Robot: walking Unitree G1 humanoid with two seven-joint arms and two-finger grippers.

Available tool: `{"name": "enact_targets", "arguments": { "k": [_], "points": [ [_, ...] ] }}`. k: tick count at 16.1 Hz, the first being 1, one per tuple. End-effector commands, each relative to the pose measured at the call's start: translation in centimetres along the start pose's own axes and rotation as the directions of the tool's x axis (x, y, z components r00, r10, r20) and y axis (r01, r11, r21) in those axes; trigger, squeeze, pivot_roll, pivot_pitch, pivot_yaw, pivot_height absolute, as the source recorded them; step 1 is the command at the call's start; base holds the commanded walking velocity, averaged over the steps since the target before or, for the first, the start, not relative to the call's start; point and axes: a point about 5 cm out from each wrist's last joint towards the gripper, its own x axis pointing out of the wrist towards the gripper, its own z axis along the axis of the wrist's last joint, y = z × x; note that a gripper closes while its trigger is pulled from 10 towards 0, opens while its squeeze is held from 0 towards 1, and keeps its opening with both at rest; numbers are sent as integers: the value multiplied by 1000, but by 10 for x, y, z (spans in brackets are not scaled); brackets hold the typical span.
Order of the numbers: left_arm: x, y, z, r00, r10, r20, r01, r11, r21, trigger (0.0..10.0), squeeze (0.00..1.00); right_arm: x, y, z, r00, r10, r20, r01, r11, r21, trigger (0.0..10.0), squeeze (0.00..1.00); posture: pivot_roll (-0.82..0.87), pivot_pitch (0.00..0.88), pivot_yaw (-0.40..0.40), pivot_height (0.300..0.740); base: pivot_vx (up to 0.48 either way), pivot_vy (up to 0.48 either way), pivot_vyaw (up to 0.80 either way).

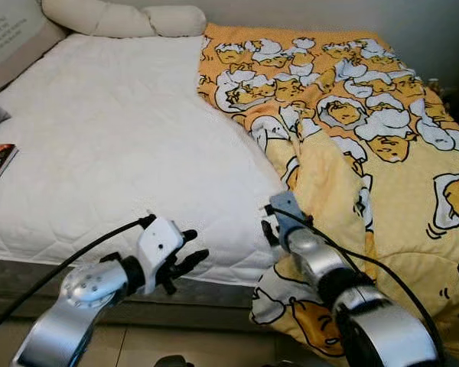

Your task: Clean up the room

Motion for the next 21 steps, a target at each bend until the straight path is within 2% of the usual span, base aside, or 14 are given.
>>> {"name": "enact_targets", "arguments": {
  "k": [1,3,5,10,11,12,16,21],
  "points": [
    [-6,2,4,1000,7,2,-7,1000,2,10000,0,1,-4,3,999,-43,5,43,998,-37,10000,0,221,53,-16,740,0,0,0],
    [-12,1,3,1000,16,-5,-16,1000,-8,10000,0,1,-7,3,997,-75,0,75,993,-94,10000,0,236,82,-21,740,0,0,0],
    [-17,-2,3,1000,17,-15,-17,1000,-17,10000,0,1,-7,-2,996,-84,-17,82,990,-116,10000,0,242,98,-22,740,0,0,0],
    [-25,-13,5,999,8,-32,-9,999,-39,10000,0,-2,-20,-32,984,-150,-100,124,966,-226,10000,0,272,163,-25,740,0,0,0],
    [-27,-14,6,999,7,-33,-8,999,-42,10000,0,-2,-27,-39,980,-165,-115,137,967,-217,4706,0,276,169,-25,740,0,0,0],
    [-27,-14,6,999,7,-32,-9,999,-43,10000,0,-3,-30,-41,978,-165,-127,138,971,-195,0,0,278,173,-26,740,0,0,0],
    [-31,-20,10,999,-26,-25,24,998,-58,10000,0,-5,-46,-52,973,-153,-170,133,983,-125,0,0,285,183,-31,740,0,0,0],
    [-31,-24,12,998,-56,-25,54,996,-65,10000,0,-4,-43,-49,983,-94,-160,88,995,-44,0,0,287,173,-39,740,0,0,0]
  ]
}}
